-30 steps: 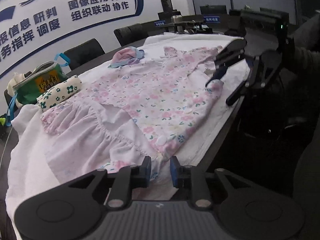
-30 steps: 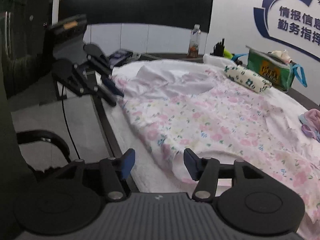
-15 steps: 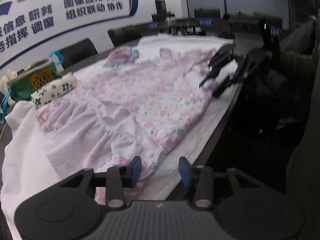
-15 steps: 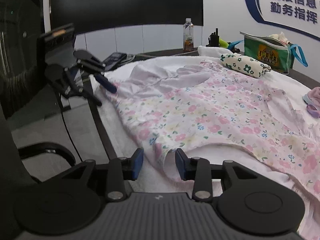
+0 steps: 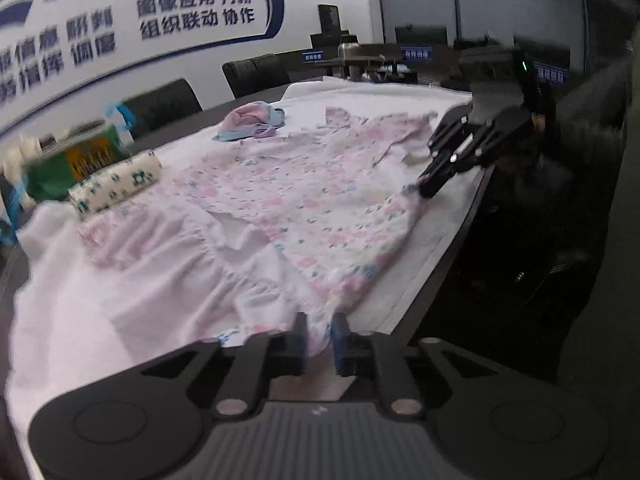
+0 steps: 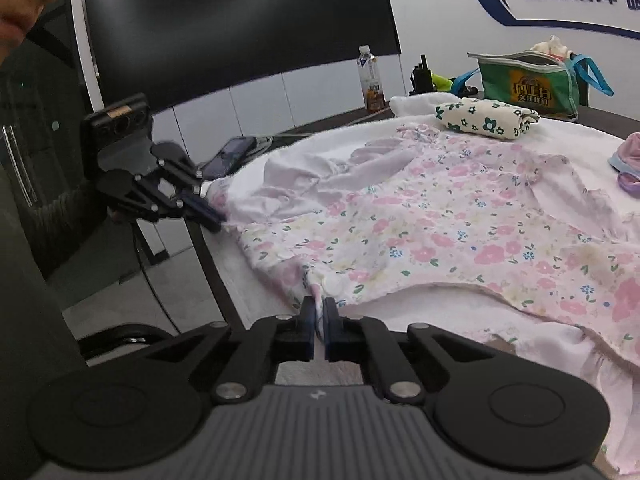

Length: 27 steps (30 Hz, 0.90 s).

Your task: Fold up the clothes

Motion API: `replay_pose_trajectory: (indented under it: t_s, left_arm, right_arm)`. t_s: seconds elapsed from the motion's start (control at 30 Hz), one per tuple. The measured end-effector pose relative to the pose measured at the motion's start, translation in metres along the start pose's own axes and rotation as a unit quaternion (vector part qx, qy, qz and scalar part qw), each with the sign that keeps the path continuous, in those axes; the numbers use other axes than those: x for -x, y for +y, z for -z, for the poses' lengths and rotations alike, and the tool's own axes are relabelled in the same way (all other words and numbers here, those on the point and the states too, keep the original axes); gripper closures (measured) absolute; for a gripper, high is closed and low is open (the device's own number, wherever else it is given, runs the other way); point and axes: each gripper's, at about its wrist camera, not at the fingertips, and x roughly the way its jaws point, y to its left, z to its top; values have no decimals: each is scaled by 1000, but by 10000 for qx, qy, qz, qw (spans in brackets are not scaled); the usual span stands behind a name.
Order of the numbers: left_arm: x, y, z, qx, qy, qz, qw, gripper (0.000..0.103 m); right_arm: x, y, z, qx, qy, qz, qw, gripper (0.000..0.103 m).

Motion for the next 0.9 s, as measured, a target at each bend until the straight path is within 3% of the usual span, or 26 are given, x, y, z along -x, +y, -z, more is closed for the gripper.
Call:
replay_pose_trajectory:
  t_s: [0.07,0.23,0.3,0.33,0.37,0.47,0.6,0.7,0.9]
  left_arm:
    - [0,-1,5,-217,56,-219,9995,66]
    - [-5,9,12,-101,202,-236,9995,64]
    - [-6,17,11,134,222,-151,9995,77]
    - [-7,22,10,280,263,-93,9992,97]
    - [-7,27,9,417,294,-6,9987,100]
    - [1,38,1,615,215,294,9974,101]
    - [12,48,-22,379,150,569,9975,102]
    - [5,72,-43,224,291,406,9985,102]
    - [-38,120,-98,-78,307,-51,9995,102]
  right_arm:
    - [-3,0,1,34,55,80,9999,99]
    - [-5,-2,5,-10,85,129,9999,99]
    - [-6,-3,6,-13,104,145,9998,99]
    - [-7,-3,6,-24,118,133,9998,99]
    - [-7,-4,6,-36,127,117,9998,99]
    - [-5,-5,5,-87,86,28,9999,99]
    - [4,-9,-3,-210,-100,-203,9995,100]
    - [10,-17,-18,-226,-204,-157,9994,101]
    - [-2,-59,-66,-245,-100,617,9977,101]
